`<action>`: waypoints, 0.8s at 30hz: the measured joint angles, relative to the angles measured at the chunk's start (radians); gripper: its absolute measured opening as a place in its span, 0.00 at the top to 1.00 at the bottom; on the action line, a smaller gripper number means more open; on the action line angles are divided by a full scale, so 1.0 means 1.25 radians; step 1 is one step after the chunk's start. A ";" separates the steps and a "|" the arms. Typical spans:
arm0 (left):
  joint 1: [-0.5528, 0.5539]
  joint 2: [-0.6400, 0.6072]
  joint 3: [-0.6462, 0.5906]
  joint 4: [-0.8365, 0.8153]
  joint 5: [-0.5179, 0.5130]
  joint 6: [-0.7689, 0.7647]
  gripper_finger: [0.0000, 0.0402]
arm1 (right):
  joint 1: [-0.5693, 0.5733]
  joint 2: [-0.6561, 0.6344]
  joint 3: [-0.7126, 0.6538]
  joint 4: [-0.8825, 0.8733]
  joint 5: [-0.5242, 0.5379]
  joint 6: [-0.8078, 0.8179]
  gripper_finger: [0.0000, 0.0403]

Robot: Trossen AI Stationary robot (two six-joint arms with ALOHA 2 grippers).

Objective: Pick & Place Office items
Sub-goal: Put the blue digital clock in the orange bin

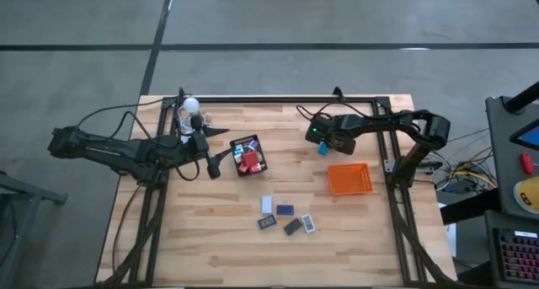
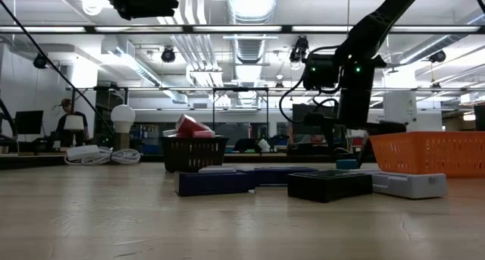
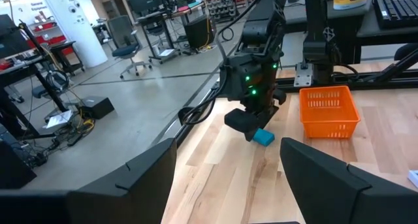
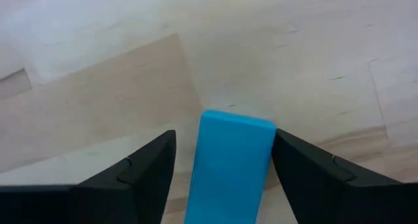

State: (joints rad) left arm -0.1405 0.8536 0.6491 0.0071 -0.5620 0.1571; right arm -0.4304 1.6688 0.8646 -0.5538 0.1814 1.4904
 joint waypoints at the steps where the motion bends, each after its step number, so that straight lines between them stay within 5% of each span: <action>1: 0.000 0.000 0.000 0.000 0.000 0.000 0.31 | 0.000 0.000 0.000 0.002 0.000 0.001 0.41; 14: 0.000 0.000 0.000 0.000 0.000 0.000 0.31 | 0.000 0.000 0.000 -0.012 -0.002 0.002 0.58; 24: 0.000 0.000 0.000 0.000 0.000 0.000 0.31 | 0.002 -0.003 0.018 -0.042 -0.006 -0.015 0.59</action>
State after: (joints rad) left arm -0.1402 0.8536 0.6491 0.0069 -0.5619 0.1570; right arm -0.4282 1.6646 0.8874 -0.6069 0.1740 1.4713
